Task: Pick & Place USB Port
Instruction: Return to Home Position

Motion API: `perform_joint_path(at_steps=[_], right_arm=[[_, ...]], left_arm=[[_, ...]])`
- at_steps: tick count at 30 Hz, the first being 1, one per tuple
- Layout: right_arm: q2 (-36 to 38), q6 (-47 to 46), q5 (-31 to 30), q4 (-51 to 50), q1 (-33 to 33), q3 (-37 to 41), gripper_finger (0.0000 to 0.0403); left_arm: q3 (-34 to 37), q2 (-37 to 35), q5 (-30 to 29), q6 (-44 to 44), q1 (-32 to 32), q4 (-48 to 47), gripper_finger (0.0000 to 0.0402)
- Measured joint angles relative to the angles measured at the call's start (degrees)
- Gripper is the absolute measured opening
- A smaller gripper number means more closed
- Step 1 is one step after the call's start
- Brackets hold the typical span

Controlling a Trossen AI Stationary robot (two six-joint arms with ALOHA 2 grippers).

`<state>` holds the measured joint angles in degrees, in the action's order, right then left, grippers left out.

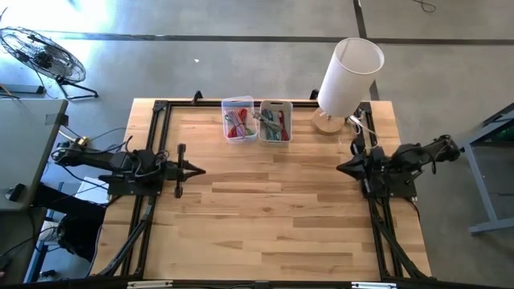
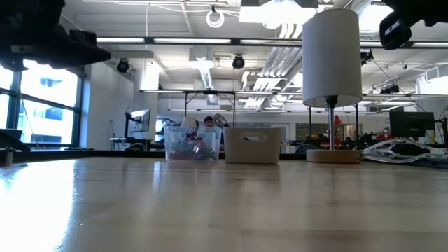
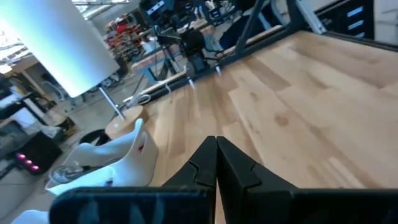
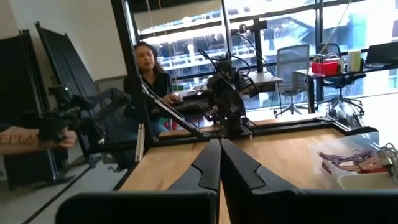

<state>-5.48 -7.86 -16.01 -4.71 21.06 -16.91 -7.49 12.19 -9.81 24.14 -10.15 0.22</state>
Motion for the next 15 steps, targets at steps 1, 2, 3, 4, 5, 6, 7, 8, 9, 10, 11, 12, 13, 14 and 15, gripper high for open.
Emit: perform_joint_path(at_steps=[1,2,3,4,5,6,7,8,9,10,11,12,13,14,15], right_arm=[[0.0,0.2,0.2,1.1,0.0,0.7,0.0],[0.0,0.2,0.3,2.1,0.0,1.3,0.0],[0.0,0.3,0.6,2.8,0.0,1.8,0.0],[0.0,0.3,0.9,3.5,0.0,2.2,0.0],[0.0,0.3,1.1,3.6,0.0,2.7,0.0],[0.0,0.3,1.3,3.7,0.0,3.2,0.0],[0.0,0.4,1.3,3.7,0.0,3.7,0.0],[0.0,0.4,1.4,4.0,0.0,4.2,0.0],[0.0,0.4,1.5,4.2,0.0,4.5,0.0],[0.0,0.6,1.6,4.5,0.0,4.9,0.0],[0.0,0.9,1.6,4.7,0.0,5.2,0.0],[0.0,1.2,1.6,4.9,0.0,5.5,0.0],[0.0,1.7,1.6,5.0,0.0,5.8,0.0],[0.0,2.1,1.6,5.0,0.0,6.1,0.0],[0.0,2.5,1.6,5.4,-0.1,6.3,0.0]], left_arm=[[0.3,-0.2,-0.4,0.3,0.0,0.1,0.0],[0.6,-0.5,-1.0,0.9,0.0,0.3,0.0],[0.9,-0.7,-1.4,1.2,0.0,0.3,0.0],[1.3,-1.0,-1.7,1.4,0.0,0.4,0.0],[1.7,-1.3,-2.2,1.5,0.0,0.4,0.0],[2.2,-1.6,-2.6,1.5,0.0,0.3,0.0],[2.7,-2.0,-2.7,1.5,0.0,0.3,0.0],[3.1,-2.4,-2.7,1.6,0.0,0.3,0.0],[3.6,-2.9,-2.7,1.5,0.0,0.3,0.0],[4.0,-3.3,-2.7,1.5,0.0,0.3,0.0],[4.4,-3.7,-2.7,1.5,0.0,0.3,0.0],[4.9,-4.2,-2.5,1.5,0.0,0.3,0.0],[5.3,-4.7,-2.2,1.5,0.0,0.5,0.0],[5.7,-5.1,-1.9,1.5,0.0,0.8,0.0],[5.9,-5.5,-1.6,1.5,0.0,1.0,0.0]])
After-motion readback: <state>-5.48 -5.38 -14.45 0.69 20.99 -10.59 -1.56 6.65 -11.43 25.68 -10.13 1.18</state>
